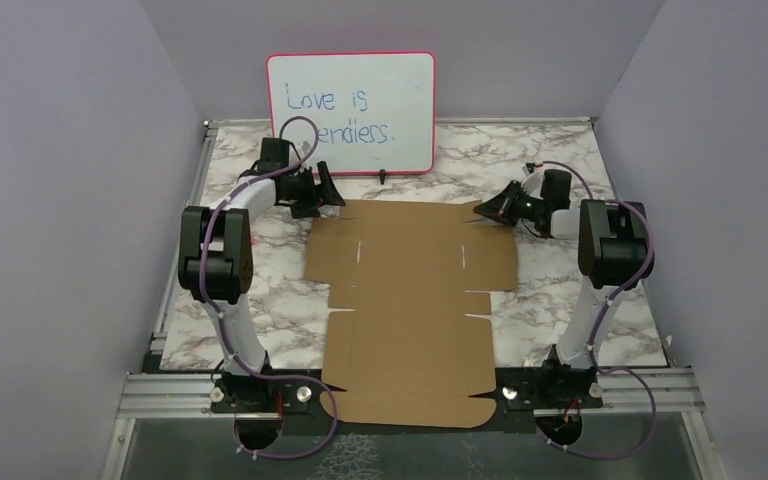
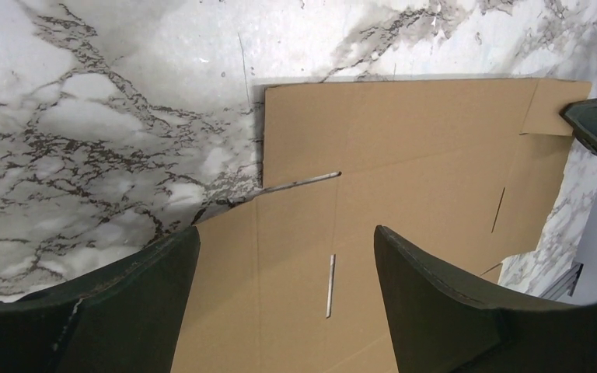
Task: Fold the paper box
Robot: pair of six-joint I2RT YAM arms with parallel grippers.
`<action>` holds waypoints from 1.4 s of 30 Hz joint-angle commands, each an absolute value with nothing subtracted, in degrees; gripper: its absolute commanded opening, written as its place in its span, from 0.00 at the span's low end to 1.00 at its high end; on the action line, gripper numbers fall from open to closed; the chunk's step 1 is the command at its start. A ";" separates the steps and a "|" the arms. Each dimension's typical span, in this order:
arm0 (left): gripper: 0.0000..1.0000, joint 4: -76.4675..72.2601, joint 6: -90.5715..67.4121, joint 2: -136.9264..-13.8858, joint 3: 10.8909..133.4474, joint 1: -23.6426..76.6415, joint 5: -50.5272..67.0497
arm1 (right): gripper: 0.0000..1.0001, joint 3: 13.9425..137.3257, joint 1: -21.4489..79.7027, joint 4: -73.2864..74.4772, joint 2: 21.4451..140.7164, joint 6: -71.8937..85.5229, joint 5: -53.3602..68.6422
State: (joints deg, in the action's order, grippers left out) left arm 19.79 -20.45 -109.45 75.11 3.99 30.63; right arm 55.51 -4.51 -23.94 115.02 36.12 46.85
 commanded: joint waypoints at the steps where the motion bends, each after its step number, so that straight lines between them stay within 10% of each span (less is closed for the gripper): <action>1: 0.82 19.60 -22.01 -112.41 77.76 3.93 31.71 | 0.01 57.29 -4.63 -27.68 116.98 36.80 49.89; 42: 0.64 13.98 -27.35 -111.13 82.41 14.99 29.74 | 0.01 58.20 -1.41 -14.85 109.44 25.65 38.67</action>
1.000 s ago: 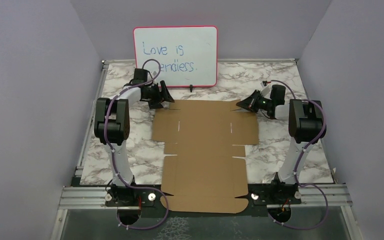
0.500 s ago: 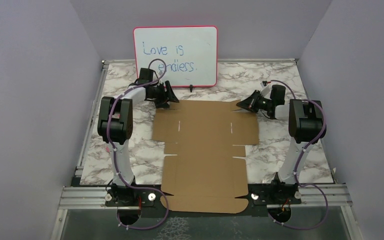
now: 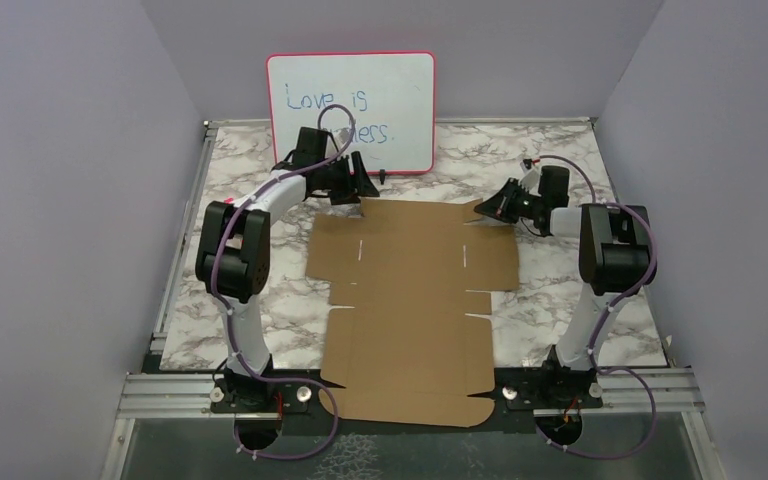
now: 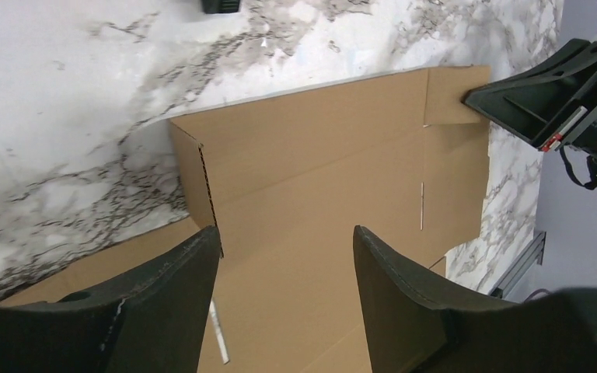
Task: Fold the paper box
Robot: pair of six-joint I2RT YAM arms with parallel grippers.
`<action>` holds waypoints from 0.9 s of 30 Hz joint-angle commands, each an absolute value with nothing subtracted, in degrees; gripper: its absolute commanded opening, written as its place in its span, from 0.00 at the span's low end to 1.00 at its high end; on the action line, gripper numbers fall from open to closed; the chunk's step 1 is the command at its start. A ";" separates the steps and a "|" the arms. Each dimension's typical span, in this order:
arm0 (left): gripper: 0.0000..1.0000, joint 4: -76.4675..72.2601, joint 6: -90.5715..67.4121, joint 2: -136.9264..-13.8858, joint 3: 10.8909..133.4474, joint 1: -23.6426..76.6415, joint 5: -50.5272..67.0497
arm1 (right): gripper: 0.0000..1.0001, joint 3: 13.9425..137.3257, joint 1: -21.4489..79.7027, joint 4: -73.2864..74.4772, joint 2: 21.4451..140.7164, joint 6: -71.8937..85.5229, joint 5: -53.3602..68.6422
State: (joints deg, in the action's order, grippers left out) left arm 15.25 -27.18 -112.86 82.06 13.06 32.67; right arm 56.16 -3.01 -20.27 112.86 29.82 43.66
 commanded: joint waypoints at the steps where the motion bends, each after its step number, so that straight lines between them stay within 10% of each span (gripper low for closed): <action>1: 0.63 14.04 -27.34 -111.25 82.42 15.41 29.41 | 0.01 58.51 -1.14 -13.75 108.88 24.95 37.46; 27: 0.64 16.43 -25.41 -114.38 85.34 20.39 21.95 | 0.04 80.48 21.25 19.23 110.46 13.46 -10.38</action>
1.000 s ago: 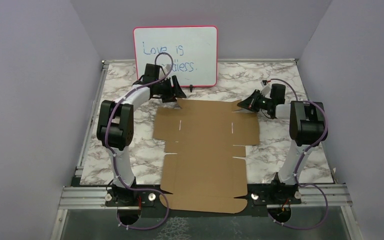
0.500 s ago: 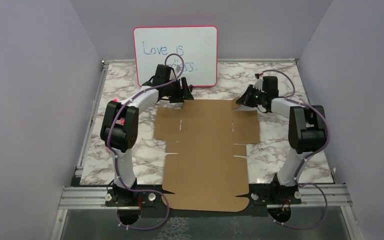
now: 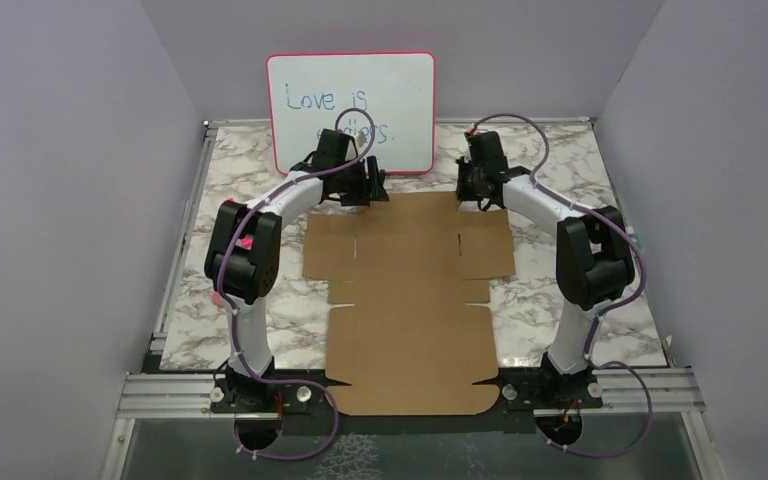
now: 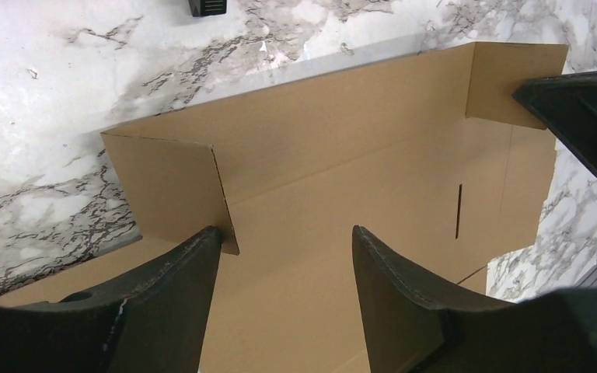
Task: Fold the paper box
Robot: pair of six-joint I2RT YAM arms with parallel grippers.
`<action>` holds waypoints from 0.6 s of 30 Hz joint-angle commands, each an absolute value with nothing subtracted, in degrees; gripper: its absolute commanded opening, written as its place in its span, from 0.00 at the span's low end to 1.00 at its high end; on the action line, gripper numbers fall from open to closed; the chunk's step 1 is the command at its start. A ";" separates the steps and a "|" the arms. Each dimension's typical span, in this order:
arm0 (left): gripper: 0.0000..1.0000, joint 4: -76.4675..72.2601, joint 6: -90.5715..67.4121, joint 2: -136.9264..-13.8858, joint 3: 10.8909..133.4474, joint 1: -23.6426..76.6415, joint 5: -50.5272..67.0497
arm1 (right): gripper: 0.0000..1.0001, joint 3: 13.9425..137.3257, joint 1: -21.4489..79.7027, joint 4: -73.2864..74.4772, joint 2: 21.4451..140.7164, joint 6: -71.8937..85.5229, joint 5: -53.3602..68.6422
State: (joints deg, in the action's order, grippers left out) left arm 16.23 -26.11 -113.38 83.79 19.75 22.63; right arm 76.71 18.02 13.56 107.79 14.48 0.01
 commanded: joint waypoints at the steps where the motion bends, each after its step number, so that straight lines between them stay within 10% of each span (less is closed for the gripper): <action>1: 0.63 16.39 -25.40 -114.43 85.31 20.45 21.90 | 0.04 81.31 22.02 20.08 111.15 13.41 -12.21; 11: 0.65 17.05 -24.81 -113.37 84.97 20.39 20.76 | 0.07 86.06 25.07 23.12 114.84 12.97 -18.60; 18: 0.74 19.78 -23.31 -107.84 84.06 18.29 20.14 | 0.26 87.01 25.29 24.29 111.58 11.90 -16.94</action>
State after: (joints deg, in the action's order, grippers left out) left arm 17.30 -24.99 -113.43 83.79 19.70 21.37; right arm 86.30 24.82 23.24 114.39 13.15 -16.10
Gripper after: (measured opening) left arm 0.707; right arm 0.203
